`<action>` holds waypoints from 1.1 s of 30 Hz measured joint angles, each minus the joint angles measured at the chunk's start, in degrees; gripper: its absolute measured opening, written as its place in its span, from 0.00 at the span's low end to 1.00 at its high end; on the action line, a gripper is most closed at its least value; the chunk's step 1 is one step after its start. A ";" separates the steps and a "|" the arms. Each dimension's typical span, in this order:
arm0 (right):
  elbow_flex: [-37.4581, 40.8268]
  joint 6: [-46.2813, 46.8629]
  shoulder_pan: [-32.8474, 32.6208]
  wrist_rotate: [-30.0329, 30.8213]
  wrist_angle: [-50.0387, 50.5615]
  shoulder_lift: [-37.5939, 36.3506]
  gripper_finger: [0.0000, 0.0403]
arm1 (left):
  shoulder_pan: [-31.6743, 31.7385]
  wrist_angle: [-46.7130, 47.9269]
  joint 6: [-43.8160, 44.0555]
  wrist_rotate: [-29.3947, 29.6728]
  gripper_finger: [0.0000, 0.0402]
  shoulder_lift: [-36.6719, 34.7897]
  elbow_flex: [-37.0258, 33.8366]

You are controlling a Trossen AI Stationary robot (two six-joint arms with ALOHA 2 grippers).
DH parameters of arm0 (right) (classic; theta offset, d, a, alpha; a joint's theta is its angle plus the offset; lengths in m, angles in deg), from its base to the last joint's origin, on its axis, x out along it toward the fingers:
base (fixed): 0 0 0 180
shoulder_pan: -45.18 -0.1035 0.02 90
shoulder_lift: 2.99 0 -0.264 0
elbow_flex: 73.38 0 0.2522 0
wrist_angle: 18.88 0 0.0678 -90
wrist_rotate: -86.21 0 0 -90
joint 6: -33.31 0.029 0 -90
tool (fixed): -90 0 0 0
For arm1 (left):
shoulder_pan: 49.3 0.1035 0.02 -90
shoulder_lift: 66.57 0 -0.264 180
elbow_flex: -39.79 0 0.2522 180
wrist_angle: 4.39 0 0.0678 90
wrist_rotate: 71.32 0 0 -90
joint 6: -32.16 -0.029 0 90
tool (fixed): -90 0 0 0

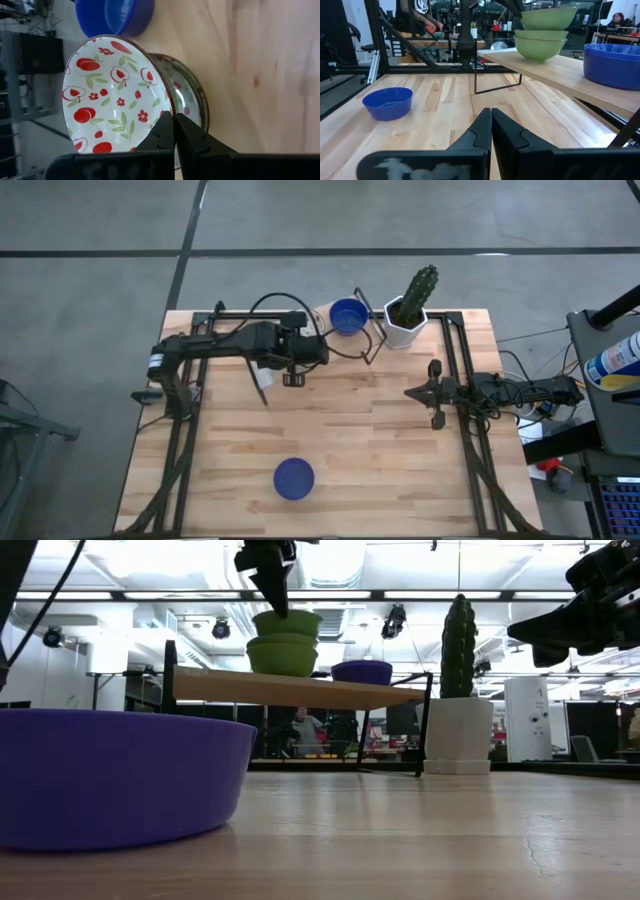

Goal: Pick & Place Mini bowls
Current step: Stack the white patterned bowl on top of the white patterned bowls on the shelf

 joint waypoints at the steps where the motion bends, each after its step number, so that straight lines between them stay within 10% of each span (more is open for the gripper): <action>1: -0.02 -0.03 0.02 0.00 -0.02 0.00 0.02 | 0.02 -0.33 0.11 -0.87 0.00 0.05 0.00; 33: -0.02 0.04 0.00 0.00 -0.01 0.00 0.02 | 0.76 2.02 3.30 -5.20 0.02 1.53 -0.02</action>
